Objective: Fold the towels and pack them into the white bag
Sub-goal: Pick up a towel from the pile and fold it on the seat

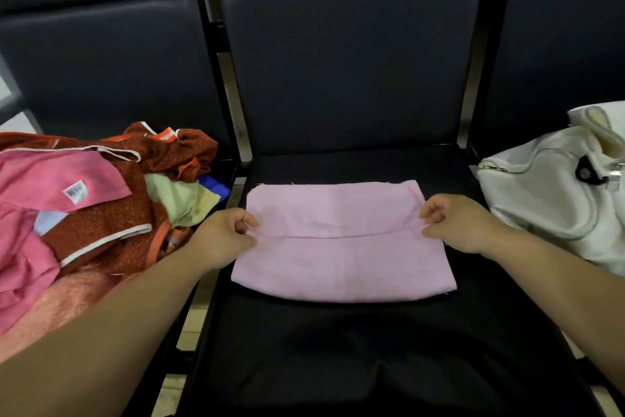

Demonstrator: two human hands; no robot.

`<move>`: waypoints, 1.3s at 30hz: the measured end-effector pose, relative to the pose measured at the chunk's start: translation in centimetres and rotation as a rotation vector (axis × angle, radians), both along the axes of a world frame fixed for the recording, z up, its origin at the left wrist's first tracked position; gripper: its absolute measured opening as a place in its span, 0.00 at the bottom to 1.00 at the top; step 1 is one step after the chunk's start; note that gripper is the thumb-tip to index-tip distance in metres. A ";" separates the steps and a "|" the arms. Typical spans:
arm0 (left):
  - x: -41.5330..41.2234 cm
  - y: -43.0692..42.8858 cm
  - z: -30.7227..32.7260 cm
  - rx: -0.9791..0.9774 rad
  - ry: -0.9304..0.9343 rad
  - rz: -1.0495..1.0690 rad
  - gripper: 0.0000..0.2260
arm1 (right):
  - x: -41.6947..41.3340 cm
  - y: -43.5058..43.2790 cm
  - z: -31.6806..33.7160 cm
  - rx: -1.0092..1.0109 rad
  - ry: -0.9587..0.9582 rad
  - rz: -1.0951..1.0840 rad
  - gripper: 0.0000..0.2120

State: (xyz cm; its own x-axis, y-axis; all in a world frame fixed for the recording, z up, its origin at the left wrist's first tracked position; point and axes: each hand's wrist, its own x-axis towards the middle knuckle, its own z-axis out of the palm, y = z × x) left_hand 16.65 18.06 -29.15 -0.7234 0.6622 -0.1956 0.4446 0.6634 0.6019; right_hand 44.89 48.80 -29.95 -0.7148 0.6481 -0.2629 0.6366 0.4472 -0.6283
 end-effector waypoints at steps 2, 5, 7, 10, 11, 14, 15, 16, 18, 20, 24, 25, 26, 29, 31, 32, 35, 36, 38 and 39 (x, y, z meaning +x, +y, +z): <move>-0.7 0.7 0.5 -0.075 -0.027 -0.052 0.12 | -0.8 0.6 0.3 0.012 -0.064 0.016 0.09; -1.8 2.2 0.7 -0.068 -0.043 -0.015 0.07 | -2.0 1.6 0.5 0.143 -0.040 -0.078 0.07; -2.8 3.4 0.4 0.050 0.056 0.128 0.04 | -2.7 2.0 0.3 0.210 0.079 -0.184 0.10; -3.6 4.9 -0.2 0.162 0.156 0.338 0.09 | -3.5 2.3 -0.6 0.252 0.227 -0.200 0.17; -3.7 5.2 -0.4 0.177 0.146 0.366 0.11 | -3.7 2.3 -1.0 0.277 0.242 -0.179 0.18; -3.6 6.0 -1.0 0.167 0.155 0.359 0.12 | -4.0 1.9 -1.9 0.406 0.276 -0.128 0.16; -3.5 6.2 -1.3 0.164 0.163 0.343 0.12 | -4.0 1.7 -2.2 0.445 0.294 -0.124 0.15; -3.4 6.2 -1.5 0.168 0.167 0.327 0.12 | -3.9 1.7 -2.4 0.478 0.312 -0.128 0.13; -3.3 6.2 -1.8 0.181 0.175 0.316 0.12 | -3.8 1.7 -2.5 0.519 0.334 -0.144 0.12; -3.3 6.1 -1.9 0.181 0.182 0.315 0.12 | -3.9 1.8 -2.4 0.507 0.343 -0.168 0.13; -3.4 6.6 -1.3 0.104 0.205 0.271 0.13 | -4.4 2.1 -2.2 0.499 0.283 -0.096 0.16; -3.4 6.9 -1.2 0.077 0.217 0.237 0.13 | -4.5 2.2 -2.3 0.509 0.259 -0.072 0.16; -3.4 7.1 -1.2 0.057 0.226 0.203 0.13 | -4.5 2.2 -2.4 0.519 0.249 -0.055 0.16; -3.4 7.5 -1.4 0.106 0.247 0.179 0.12 | -4.6 2.8 -2.6 0.447 0.284 -0.128 0.13; -3.5 7.2 -1.6 0.173 0.262 0.190 0.12 | -4.7 3.9 -2.4 0.266 0.323 -0.306 0.11; -3.5 7.0 -1.6 0.192 0.269 0.196 0.11 | -4.7 4.4 -2.3 0.163 0.345 -0.396 0.10; -3.6 6.5 -1.5 0.163 0.275 0.176 0.09 | -4.6 4.9 -2.1 0.099 0.340 -0.424 0.07; -3.6 6.4 -1.4 0.136 0.261 0.149 0.09 | -4.5 4.7 -1.9 0.130 0.321 -0.367 0.07; -3.6 6.4 -1.1 0.068 0.238 0.091 0.10 | -4.3 4.1 -1.6 0.181 0.283 -0.243 0.08; -3.5 6.5 -1.0 0.033 0.238 0.068 0.10 | -4.1 4.0 -1.6 0.196 0.267 -0.192 0.09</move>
